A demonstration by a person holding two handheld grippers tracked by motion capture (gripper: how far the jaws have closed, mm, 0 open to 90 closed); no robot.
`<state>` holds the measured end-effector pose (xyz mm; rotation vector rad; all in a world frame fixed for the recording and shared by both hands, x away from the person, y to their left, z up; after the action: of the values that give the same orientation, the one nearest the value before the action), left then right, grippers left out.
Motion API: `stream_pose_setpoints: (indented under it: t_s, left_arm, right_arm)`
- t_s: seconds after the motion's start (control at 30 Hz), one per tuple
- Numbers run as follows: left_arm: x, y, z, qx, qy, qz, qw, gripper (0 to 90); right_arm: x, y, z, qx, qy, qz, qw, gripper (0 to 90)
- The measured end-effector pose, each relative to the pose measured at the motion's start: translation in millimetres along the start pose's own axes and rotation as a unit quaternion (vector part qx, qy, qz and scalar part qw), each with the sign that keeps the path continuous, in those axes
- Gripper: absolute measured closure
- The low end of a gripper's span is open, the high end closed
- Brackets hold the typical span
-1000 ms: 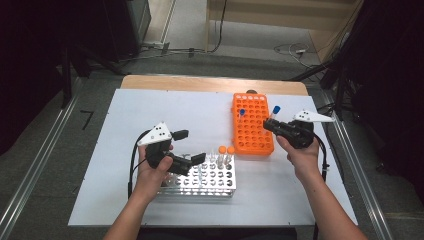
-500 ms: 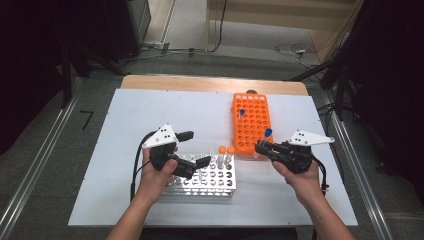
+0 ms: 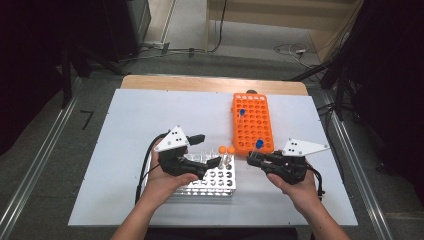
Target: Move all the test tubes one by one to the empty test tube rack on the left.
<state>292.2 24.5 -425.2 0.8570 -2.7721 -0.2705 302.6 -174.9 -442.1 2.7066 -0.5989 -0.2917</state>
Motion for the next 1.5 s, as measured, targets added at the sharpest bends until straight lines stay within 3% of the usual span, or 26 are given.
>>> stream_pose_setpoints:
  t_s: [0.27, 0.53, 0.97, 1.4, 1.5]
  left_arm:
    - [11.1, -6.1, -1.8, 0.005, 0.002, 0.027, 0.9996, 28.8]
    - [29.7, -13.9, -3.4, 0.008, -0.003, 0.074, 0.9972, 49.7]
    - [42.4, -21.9, -1.3, -0.002, -0.004, 0.105, 0.9945, 70.5]
    - [39.9, -19.4, -2.3, 0.003, -0.013, 0.095, 0.9953, 76.8]
    - [37.5, -16.9, -4.0, 0.01, -0.015, 0.09, 0.9958, 76.9]
  right_arm:
    - [-13.6, -12.9, 2.5, -0.014, 0.006, -0.02, 0.9997, 74.8]
    - [-26.8, -24.2, 3.6, -0.025, 0.014, -0.037, 0.9989, 74.9]
    - [-44.7, -35.6, 4.2, -0.034, 0.026, -0.058, 0.9974, 74.9]
    - [-46.2, -36.7, 4.7, -0.027, 0.031, -0.065, 0.997, 74.0]
    - [-44.4, -35.8, 5.5, -0.023, 0.031, -0.069, 0.9969, 66.4]
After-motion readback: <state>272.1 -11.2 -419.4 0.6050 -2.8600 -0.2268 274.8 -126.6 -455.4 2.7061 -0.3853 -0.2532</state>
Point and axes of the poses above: each handheld gripper's, and its own axes: y roughly backward along the jaws, z roughly out of its underside, x roughly to its right, the point moved 7 cm from there along -y, roughly forward along the jaws, and after that the axes turned 3 degrees about x, right-handed, at the moved point
